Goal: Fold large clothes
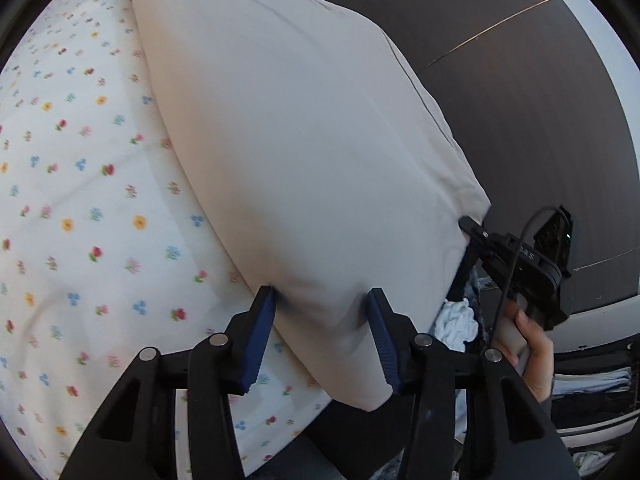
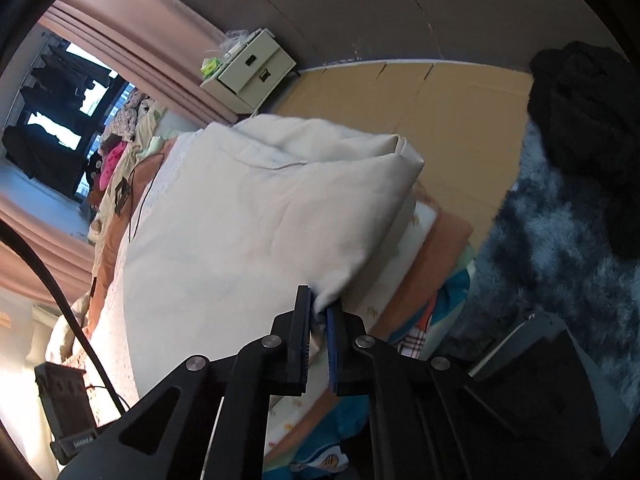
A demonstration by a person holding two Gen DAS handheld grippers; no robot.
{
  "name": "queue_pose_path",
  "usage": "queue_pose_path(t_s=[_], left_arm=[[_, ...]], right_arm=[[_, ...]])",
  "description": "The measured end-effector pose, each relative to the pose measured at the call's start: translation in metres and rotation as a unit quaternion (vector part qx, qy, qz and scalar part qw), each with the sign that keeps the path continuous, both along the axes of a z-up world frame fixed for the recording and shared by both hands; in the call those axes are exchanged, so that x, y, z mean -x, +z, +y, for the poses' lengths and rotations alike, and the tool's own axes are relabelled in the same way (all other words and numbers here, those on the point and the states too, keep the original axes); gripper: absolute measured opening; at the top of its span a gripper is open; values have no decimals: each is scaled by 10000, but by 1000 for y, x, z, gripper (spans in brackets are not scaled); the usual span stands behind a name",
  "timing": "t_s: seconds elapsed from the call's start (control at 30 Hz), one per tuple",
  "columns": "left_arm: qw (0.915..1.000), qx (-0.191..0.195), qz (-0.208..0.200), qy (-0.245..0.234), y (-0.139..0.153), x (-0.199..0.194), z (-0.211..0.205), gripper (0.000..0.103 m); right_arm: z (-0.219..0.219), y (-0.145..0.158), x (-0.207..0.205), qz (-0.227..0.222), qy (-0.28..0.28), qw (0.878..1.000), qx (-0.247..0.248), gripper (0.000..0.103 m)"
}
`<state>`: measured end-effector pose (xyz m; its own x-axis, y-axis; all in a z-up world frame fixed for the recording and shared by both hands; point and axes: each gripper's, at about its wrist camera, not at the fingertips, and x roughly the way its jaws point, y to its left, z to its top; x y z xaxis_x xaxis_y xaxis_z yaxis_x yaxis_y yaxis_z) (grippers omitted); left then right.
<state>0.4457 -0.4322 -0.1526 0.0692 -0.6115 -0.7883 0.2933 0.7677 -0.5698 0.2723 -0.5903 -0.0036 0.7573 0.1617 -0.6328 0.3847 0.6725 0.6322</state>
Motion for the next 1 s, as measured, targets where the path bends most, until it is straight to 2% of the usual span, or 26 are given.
queue_pose_path(t_s=[0.07,0.2,0.37,0.53,0.6,0.63,0.67,0.73,0.87,1.0], left_arm=[[10000,51,48,-68,-2,10,2,48],[9998,-74,-104,-139,4,33,6,48],[9996,125,-244,-114,24,48,22,48],[9978,218,-622,-112,61,69,47,48],[9965,240,-797,-108,76,80,58,48],[9956,237,-902,-109,85,86,62,55],[9945,234,-1016,-100,92,91,67,68],[9911,264,-1306,-36,111,106,78,82],[9863,301,-1625,12,149,124,104,82],[9815,224,-1903,35,171,138,95,83]], right_arm=[[-11,1,-4,5,-82,10000,-24,3],[-14,8,-8,101,-67,9998,166,4],[-17,26,10,201,24,9994,273,5],[27,43,36,148,132,9981,580,7],[43,46,50,78,168,9974,690,25],[47,53,57,-18,187,9972,722,58],[55,52,67,-101,150,9969,765,89],[62,63,83,-206,27,9953,950,92],[79,85,112,-460,-6,9928,1108,92],[99,98,139,-611,45,9907,1214,92]])
